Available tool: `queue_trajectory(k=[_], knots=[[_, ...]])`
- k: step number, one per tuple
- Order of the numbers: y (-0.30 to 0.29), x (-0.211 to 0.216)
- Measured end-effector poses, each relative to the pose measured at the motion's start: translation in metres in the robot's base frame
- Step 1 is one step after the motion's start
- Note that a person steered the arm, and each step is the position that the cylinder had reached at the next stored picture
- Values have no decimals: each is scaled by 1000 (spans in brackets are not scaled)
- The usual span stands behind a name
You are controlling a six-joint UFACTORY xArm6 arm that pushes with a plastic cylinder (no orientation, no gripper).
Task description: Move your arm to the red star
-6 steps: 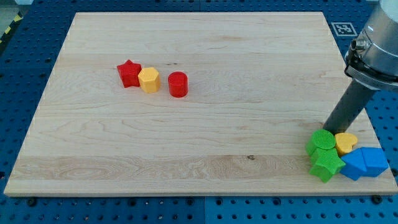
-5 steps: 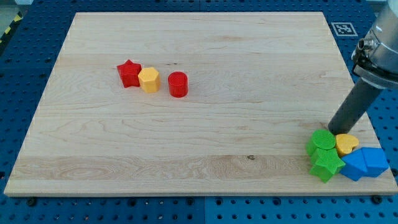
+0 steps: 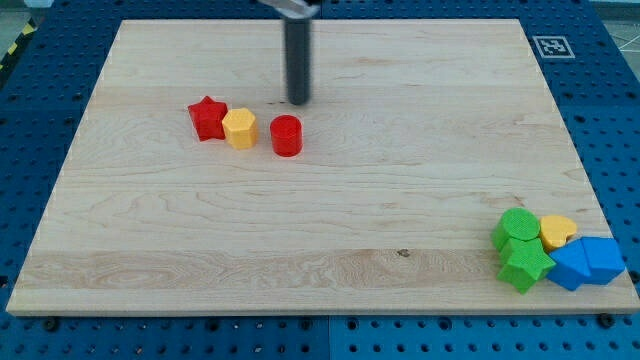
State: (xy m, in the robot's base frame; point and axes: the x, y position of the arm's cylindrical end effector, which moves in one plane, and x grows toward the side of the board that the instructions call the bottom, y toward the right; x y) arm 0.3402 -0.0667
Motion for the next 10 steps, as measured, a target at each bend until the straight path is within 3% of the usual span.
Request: queue_trajectory(k=[3, 4, 7, 10], knots=[[-219, -88], [-238, -92], [-234, -44], [-152, 48]])
